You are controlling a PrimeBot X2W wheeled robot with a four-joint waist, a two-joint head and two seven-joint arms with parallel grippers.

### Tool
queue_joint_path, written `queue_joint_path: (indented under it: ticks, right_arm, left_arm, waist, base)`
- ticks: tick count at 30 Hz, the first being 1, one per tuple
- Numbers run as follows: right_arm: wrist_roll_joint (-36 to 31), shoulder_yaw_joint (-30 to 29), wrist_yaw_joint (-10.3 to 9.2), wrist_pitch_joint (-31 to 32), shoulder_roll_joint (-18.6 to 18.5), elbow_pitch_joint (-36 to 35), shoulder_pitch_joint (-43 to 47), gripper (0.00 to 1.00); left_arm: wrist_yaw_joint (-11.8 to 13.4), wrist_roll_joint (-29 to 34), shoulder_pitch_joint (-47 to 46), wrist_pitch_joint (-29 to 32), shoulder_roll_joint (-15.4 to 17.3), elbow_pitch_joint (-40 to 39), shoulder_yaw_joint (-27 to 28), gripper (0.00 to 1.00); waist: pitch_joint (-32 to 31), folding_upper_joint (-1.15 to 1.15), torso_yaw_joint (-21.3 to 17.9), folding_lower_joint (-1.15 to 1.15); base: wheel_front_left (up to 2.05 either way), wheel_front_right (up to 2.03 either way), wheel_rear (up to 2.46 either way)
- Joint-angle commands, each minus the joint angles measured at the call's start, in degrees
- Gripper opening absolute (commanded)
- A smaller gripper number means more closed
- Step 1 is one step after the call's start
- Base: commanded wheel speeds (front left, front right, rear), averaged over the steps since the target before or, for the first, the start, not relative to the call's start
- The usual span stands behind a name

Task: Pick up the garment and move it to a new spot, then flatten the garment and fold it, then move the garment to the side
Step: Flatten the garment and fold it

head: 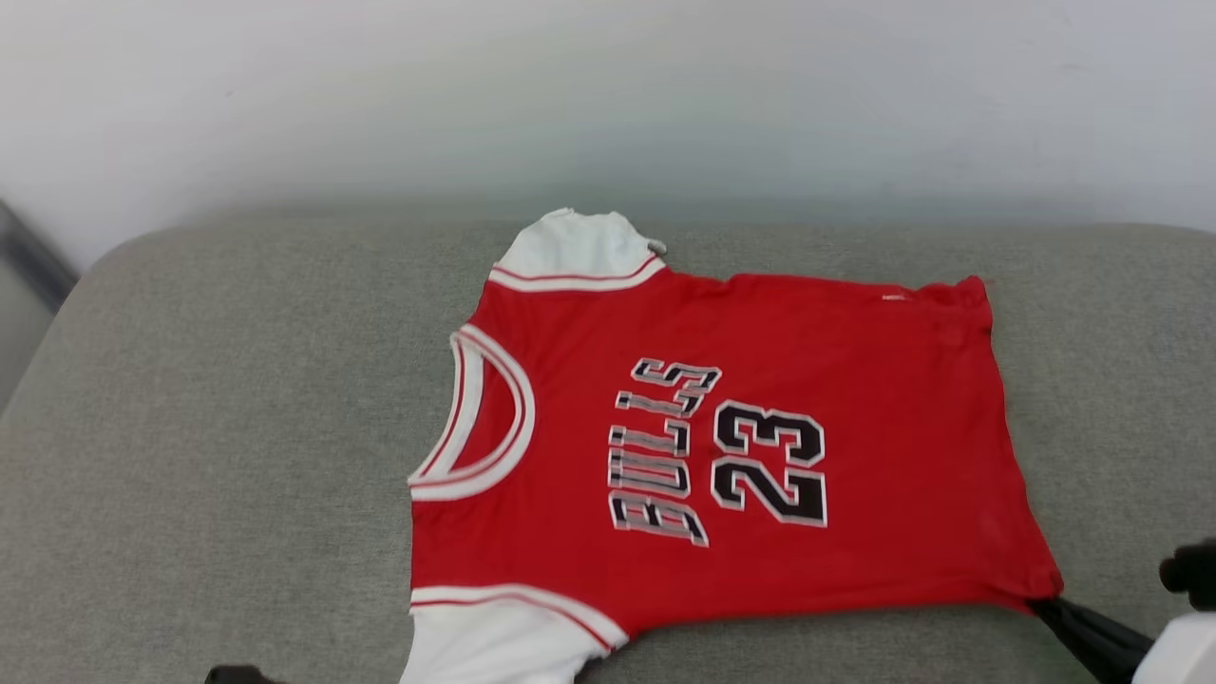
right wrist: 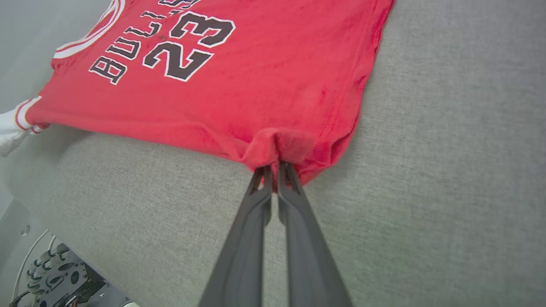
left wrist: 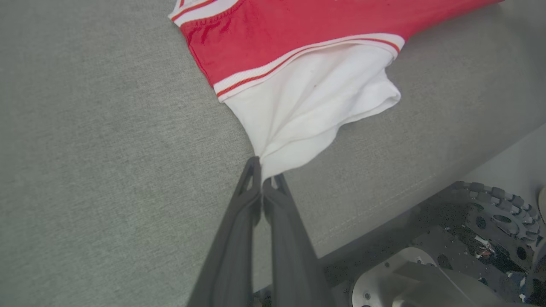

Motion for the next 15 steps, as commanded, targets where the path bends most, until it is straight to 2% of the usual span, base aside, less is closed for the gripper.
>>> queue_joint_path:
  ticks: [1,5,9,15]
  right_arm:
    - [0.5,-1.0,-0.04,0.1,-0.6,-0.9,1.9,0.00]
    - [1.8,-4.3,-0.04,0.6,-0.7,-3.2,6.4,0.00]
    - [2.0,-7.5,-0.04,1.6,0.1,-6.2,9.0,0.00]
    - [0.5,-11.8,-0.03,4.9,0.8,-10.0,10.1,0.00]
  left_arm:
    - [0.2,-0.8,1.4,0.4,1.0,-1.0,0.1,0.00]
    - [-0.3,-1.7,4.1,1.7,3.1,-3.6,-1.2,0.00]
    - [-1.0,-1.5,3.9,1.0,2.7,-4.5,-1.3,0.00]
    - [-1.5,-0.5,-0.2,-0.8,3.0,-6.4,1.4,0.00]
  waist:
    - [-0.2,0.00,-0.3,0.02]
    - [-0.8,0.00,-0.7,0.02]
    - [-0.9,0.00,-1.3,0.02]
    - [-0.5,0.00,-1.9,0.02]
  base:
    - [0.00,0.00,0.00]
    - [0.00,0.00,0.00]
    - [0.00,0.00,0.00]
    - [0.00,0.00,0.00]
